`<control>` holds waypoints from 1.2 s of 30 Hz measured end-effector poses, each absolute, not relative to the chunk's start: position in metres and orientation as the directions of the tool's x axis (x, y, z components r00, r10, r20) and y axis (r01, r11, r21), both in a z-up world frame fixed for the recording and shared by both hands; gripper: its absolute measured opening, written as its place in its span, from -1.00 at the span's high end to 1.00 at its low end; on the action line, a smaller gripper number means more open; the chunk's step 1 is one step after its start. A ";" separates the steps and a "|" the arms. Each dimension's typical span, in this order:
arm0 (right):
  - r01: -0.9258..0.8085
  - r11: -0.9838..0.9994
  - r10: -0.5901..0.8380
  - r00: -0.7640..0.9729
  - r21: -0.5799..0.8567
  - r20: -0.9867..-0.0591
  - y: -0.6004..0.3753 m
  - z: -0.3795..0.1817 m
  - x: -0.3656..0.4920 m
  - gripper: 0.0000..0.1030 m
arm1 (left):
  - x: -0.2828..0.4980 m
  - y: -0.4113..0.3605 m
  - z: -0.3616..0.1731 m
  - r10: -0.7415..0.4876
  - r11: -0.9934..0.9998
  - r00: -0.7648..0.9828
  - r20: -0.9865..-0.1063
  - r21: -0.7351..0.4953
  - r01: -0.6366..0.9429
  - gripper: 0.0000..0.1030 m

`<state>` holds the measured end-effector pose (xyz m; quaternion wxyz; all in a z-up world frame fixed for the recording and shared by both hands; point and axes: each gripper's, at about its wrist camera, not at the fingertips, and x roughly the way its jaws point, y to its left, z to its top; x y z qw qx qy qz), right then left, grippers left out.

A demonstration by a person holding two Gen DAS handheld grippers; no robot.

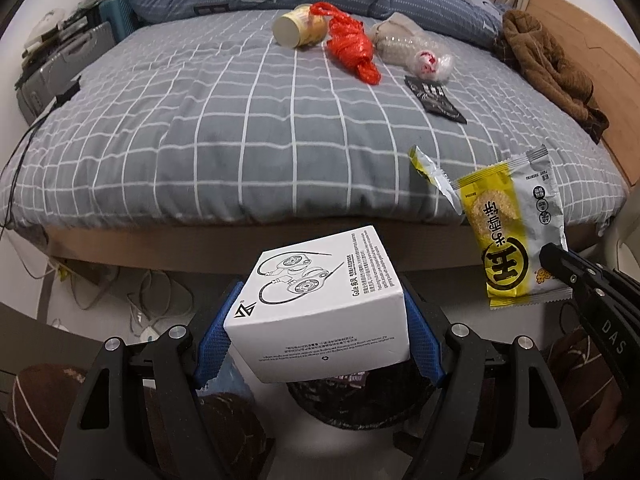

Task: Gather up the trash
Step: 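Lift the white box and yellow wrapper and carry them toward the black bin, then open the right tool over the black bin, dropping the yellow wrapper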

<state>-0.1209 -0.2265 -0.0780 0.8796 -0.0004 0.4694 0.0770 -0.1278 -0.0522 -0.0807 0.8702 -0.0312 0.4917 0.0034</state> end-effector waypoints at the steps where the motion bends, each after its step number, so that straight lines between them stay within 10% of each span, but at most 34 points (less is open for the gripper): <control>1: -0.135 0.988 0.141 0.540 0.080 -0.830 -0.227 -0.079 -0.124 0.95 | -0.130 -0.052 -0.081 -0.025 0.998 0.513 -0.858 -0.051 -0.037 -0.42; 36: -0.177 0.984 0.084 0.325 0.027 -0.942 -0.199 -0.181 -0.119 0.95 | -0.132 -0.037 -0.184 -0.010 0.998 0.343 -0.939 -0.031 -0.056 -0.42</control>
